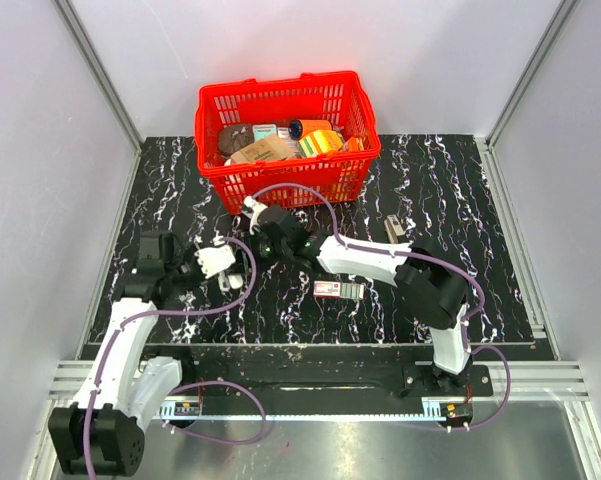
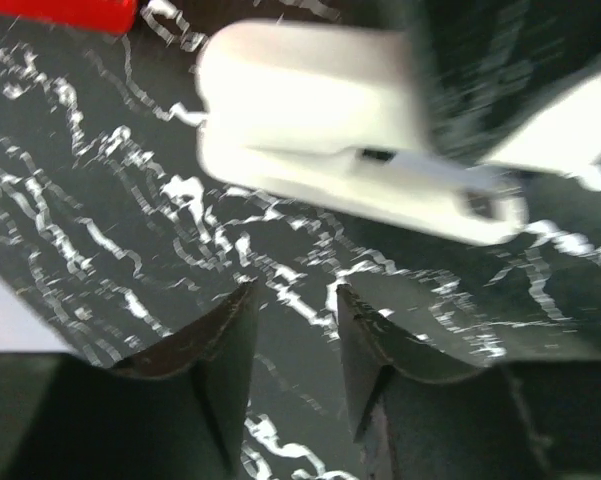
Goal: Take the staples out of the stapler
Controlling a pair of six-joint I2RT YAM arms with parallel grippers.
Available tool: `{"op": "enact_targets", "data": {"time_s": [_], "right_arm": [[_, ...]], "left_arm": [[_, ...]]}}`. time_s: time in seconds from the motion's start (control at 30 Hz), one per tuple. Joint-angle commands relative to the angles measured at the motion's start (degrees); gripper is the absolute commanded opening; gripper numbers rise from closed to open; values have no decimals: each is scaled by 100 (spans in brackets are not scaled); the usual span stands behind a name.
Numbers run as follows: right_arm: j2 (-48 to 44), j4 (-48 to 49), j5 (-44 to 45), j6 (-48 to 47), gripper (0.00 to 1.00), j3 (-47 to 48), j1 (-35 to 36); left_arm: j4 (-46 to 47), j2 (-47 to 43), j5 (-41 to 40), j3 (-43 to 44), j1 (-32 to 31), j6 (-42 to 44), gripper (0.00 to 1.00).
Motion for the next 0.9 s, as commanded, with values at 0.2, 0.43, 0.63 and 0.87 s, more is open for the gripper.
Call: {"op": "enact_targets", "data": {"time_s": [0.2, 0.43, 0.63, 0.87], "right_arm": [[-205, -78, 648, 104, 0, 619, -15], [523, -1616, 1131, -379, 0, 1427, 73], [981, -2249, 1535, -635, 0, 1928, 284], [1420, -2786, 1598, -644, 0, 2605, 354]], "left_arm": [[-1201, -312, 1317, 1209, 164, -1725, 54], [-1515, 872, 2537, 3018, 1869, -3371, 99], [-1596, 1209, 2751, 3426, 2151, -3670, 99], [-1578, 1042, 2663, 3162, 2151, -3706, 99]]}}
